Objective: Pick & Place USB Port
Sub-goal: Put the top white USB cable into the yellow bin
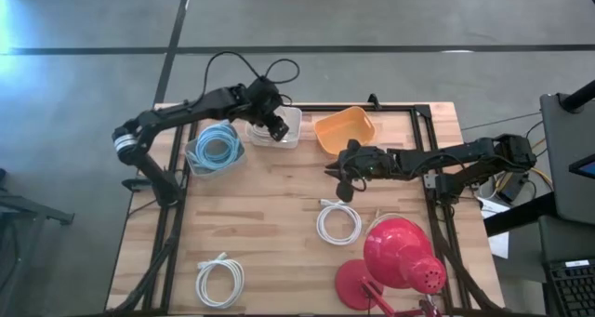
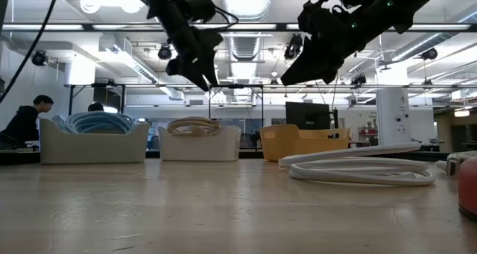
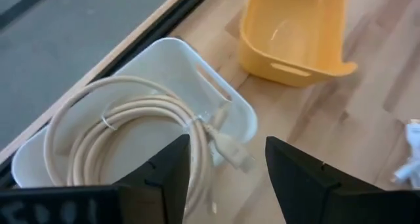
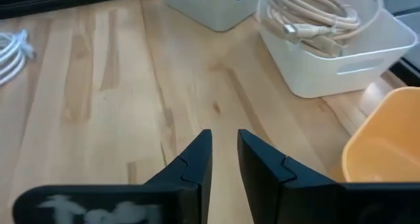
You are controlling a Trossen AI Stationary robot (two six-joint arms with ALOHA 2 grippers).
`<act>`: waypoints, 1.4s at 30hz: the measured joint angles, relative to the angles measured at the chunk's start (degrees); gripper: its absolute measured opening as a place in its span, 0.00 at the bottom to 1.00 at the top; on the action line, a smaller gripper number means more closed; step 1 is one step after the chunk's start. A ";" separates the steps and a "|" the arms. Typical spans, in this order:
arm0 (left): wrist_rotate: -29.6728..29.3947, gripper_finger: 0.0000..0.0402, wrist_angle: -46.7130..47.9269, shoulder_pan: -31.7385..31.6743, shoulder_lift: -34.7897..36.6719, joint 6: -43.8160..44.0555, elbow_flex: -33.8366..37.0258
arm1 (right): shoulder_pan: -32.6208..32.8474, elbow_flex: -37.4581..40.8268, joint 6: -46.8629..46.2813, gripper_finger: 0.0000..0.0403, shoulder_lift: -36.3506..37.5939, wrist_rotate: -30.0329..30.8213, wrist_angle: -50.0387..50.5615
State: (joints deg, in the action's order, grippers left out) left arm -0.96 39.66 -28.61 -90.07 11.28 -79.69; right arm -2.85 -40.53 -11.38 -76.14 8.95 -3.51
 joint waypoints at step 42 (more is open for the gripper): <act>-3.48 0.47 -1.13 25.20 4.93 5.63 9.80 | 10.47 0.27 -11.10 0.42 -16.58 -5.82 12.36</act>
State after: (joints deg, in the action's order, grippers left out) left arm -4.44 38.52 -3.41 -85.14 16.91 -69.89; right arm 7.62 -40.26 -22.48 -92.72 3.13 8.85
